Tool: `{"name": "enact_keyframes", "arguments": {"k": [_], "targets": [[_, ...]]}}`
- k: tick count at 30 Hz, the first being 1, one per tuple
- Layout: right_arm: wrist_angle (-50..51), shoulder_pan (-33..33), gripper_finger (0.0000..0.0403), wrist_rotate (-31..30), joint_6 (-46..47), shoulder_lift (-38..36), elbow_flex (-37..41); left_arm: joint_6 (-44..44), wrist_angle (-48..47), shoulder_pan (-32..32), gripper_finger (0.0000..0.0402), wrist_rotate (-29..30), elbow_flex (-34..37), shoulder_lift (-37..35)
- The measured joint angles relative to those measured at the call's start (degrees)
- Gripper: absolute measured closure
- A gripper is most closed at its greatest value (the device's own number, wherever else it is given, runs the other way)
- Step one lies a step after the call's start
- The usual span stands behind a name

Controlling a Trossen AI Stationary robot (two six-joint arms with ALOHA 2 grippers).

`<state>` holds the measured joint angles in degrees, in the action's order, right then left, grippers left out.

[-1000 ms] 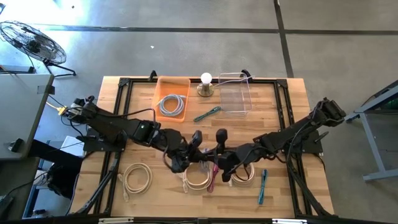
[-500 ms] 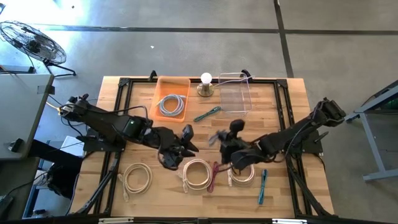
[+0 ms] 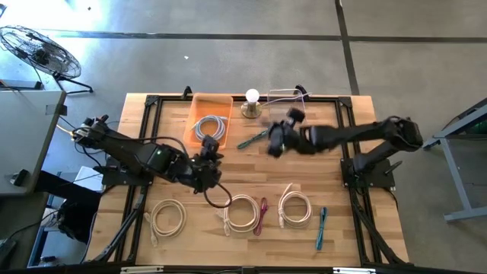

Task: Pick & Place USB Port
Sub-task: Put the white charger cable into the transparent bin, then put the top blue charger cable into the transparent bin

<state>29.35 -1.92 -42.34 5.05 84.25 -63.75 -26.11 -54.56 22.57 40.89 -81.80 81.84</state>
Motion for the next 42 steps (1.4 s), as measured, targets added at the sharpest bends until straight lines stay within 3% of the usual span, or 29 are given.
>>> {"name": "enact_keyframes", "arguments": {"k": [9, 15, 24, 28, 37, 42], "targets": [[4.2, -18.6, 0.0379, 17.4, 7.0, -0.6, 0.0, 13.3, -13.3, 2.2, 0.0289, 6.8, 0.0, 0.1], [5.1, -21.8, 0.0368, 18.7, 8.7, -0.3, 0.0, 14.9, -14.5, 4.1, 0.0289, 8.6, 0.9, 0.1], [5.1, -20.7, 0.0221, 16.4, 9.7, -0.3, 0.0, 16.1, -14.8, 4.8, 0.0289, 9.8, 6.5, 0.1], [3.8, -19.8, 0.0174, 16.9, 4.9, -0.3, 0.0, 16.4, -14.7, 4.9, 0.0289, 11.7, 7.2, 0.1], [-7.1, -14.2, 0.0161, 35.6, -12.2, -0.3, 0.0, 16.4, -14.7, 4.8, 0.0289, 12.6, 7.2, 0.1], [-7.6, -9.2, 0.0163, 35.9, -24.3, -0.3, 0.0, 16.4, -14.7, 4.8, 0.0289, 12.8, 7.2, 0.1]]}}
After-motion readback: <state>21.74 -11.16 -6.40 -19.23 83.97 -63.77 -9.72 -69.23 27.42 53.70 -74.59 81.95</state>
